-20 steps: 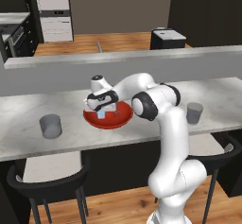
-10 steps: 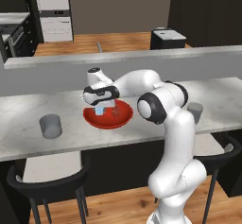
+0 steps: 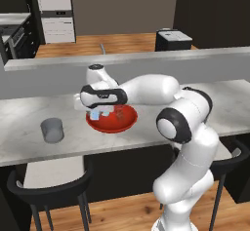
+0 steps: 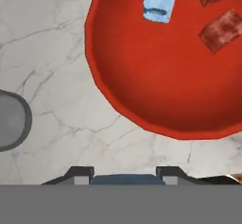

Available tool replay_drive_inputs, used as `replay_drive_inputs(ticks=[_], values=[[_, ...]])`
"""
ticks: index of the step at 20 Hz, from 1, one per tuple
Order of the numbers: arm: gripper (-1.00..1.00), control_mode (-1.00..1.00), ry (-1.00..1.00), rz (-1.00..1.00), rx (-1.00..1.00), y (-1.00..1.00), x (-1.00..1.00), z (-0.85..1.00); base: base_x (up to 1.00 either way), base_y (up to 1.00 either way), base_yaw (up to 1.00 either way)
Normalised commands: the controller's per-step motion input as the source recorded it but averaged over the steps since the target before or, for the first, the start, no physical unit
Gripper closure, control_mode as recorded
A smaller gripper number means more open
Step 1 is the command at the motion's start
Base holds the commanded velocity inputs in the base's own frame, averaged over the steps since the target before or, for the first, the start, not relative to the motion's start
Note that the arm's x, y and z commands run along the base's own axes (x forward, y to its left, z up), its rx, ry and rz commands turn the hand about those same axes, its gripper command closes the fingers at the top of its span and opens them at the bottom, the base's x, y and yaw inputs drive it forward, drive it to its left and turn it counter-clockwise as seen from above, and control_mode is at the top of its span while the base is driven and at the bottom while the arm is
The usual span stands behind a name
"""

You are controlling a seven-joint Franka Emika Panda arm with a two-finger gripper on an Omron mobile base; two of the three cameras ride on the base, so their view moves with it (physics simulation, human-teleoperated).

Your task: There are four ice cubes in the ice bowl. Place two ice cubes in each glass of water.

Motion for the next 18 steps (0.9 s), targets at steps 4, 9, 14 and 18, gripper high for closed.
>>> replay_drive_inputs(ticks=[4,9,14,18], values=[[1.00,-1.00,0.00,0.04,0.01,0.69,-0.12,0.10,0.00,0.00,0.00],[1.00,-1.00,0.00,0.03,0.00,0.46,0.01,0.10,0.00,0.00,0.00],[1.00,-1.00,0.00,0.01,0.00,0.61,0.14,0.17,0.00,0.00,0.00],[1.00,-1.00,0.00,0.00,0.00,0.52,0.03,0.07,0.00,0.00,0.00]])
